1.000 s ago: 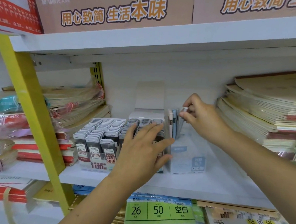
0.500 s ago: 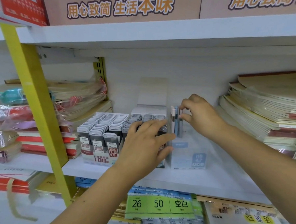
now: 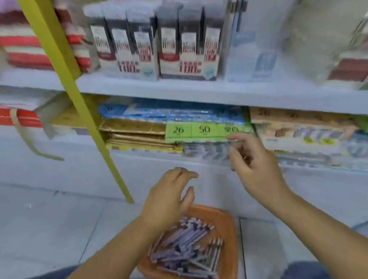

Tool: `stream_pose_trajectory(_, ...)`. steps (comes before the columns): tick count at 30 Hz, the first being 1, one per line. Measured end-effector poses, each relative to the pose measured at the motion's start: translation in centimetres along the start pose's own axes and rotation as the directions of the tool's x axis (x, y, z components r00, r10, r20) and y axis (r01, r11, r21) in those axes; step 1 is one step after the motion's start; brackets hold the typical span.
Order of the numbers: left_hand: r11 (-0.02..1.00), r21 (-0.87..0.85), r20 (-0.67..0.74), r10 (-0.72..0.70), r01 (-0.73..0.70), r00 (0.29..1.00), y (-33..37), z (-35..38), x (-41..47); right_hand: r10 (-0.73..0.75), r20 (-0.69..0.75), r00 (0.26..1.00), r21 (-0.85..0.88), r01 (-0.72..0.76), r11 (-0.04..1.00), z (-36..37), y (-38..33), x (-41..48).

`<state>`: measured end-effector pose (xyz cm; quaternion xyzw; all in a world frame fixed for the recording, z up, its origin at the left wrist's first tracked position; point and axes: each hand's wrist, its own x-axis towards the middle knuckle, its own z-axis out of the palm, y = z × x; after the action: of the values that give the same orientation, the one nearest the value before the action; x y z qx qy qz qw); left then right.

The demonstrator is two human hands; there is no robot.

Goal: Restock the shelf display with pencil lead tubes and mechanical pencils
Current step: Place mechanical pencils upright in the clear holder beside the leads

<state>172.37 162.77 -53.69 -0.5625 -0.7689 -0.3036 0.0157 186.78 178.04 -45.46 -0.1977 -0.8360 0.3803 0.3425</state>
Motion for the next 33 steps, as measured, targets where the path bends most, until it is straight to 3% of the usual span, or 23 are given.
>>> stream_pose_trajectory(2, 0.967, -0.012, 0.291, -0.239, 0.253, 0.926, -3.6, 4.2, -5.1, 0.335, 0.185, 0.924, -0.133, -0.314, 0.94, 4.1, 6.0, -4.5)
stream_pose_trajectory(4, 0.886, -0.022, 0.453, -0.404, 0.463, 0.795, -6.6, 7.3, -9.4, 0.598, 0.279, 0.752, -0.254, -0.543, 0.801, 7.8, 11.4, -8.7)
stream_pose_trajectory(7, 0.731, 0.011, 0.569, -0.566, 0.683, 0.596, -10.2, 10.9, -13.6, 0.771, 0.371, 0.518, -0.434, -0.637, 0.637, 12.3, 17.1, -13.9)
stream_pose_trajectory(10, 0.679, 0.067, 0.607, -0.61, 0.731, 0.51, -12.6, 13.6, -15.1, 0.846, 0.395, 0.357, -0.524, -0.669, 0.527, 15.8, 20.2, -17.5)
stream_pose_trajectory(12, 0.667, 0.068, 0.599, -0.622, 0.742, 0.504, -13.7, 14.9, -14.9, 0.86, 0.385, 0.336, -0.494, -0.712, 0.499, 17.8, 21.6, -18.5)
stream_pose_trajectory(17, 0.621, 0.009, 0.563, -0.651, 0.784, 0.51, -15.8, 17.5, -13.6, 0.901, 0.198, 0.387, -0.296, -0.852, 0.431, 21.8, 24.9, -17.4)
stream_pose_trajectory(19, 0.595, -0.015, 0.58, -0.65, 0.803, 0.492, -16.4, 18.5, -13.4, 0.931, 0.134, 0.339, -0.323, -0.873, 0.365, 23.4, 26.2, -16.9)
stream_pose_trajectory(22, 0.477, -0.167, 0.584, -0.657, 0.863, 0.477, -16.8, 20.2, -13.2, 0.958, 0.044, 0.282, -0.328, -0.902, 0.28, 25.6, 27.0, -16.5)
stream_pose_trajectory(26, 0.461, -0.121, 0.528, -0.72, 0.879, 0.45, -16.8, 22.0, -13.3, 0.962, -0.043, 0.268, -0.289, -0.925, 0.245, 27.5, 27.4, -16.7)
stream_pose_trajectory(30, 0.444, -0.034, 0.549, -0.74, 0.895, 0.389, -17.3, 23.4, -13.3, 0.965, -0.138, 0.224, -0.075, -0.974, 0.216, 27.6, 27.8, -16.8)
stream_pose_trajectory(33, 0.52, 0.034, 0.561, -0.717, 0.853, 0.414, -17.5, 24.0, -13.0, 0.961, -0.152, 0.232, -0.049, -0.973, 0.227, 27.3, 28.2, -17.4)
